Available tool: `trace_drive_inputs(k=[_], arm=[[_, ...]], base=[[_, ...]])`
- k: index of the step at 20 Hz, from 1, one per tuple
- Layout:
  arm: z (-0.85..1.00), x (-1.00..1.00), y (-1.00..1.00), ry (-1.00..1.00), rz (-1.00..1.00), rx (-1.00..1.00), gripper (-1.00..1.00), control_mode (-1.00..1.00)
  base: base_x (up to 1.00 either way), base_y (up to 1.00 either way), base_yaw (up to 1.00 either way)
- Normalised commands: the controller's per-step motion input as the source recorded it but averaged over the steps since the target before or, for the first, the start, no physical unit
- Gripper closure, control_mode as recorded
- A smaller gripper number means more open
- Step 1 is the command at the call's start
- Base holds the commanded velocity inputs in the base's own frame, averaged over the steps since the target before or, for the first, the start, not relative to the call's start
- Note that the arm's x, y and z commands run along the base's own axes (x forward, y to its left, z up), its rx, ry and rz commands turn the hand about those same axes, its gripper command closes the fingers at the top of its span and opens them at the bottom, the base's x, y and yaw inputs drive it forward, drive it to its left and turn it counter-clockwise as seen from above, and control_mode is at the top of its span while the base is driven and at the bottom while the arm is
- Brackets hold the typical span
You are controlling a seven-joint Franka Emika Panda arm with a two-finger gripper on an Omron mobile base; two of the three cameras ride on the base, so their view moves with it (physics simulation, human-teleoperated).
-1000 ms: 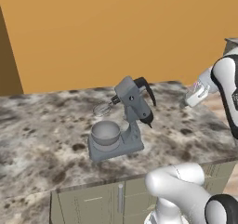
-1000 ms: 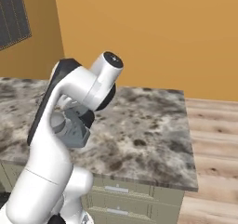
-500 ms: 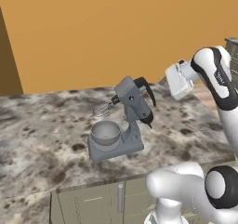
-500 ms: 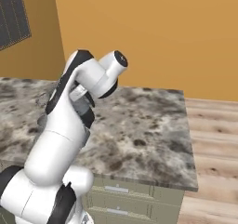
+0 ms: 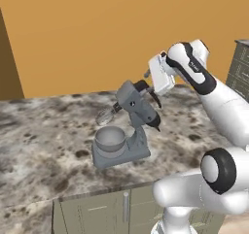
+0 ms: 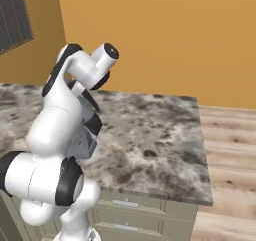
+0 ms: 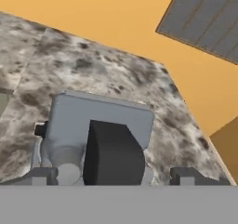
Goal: Close the stand mixer head.
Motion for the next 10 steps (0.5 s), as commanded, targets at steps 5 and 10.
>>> trace_drive_inputs(k=[5,10], arm=[[-0.78,0.70,1.00,-0.04,0.16,-0.20,-1.00,-1.00],[-1.00,0.33,1.00,0.00,0.27,-0.30,-1.00,-1.00]], base=[[0.00,0.00,0.00],[0.00,0.00,0.00]])
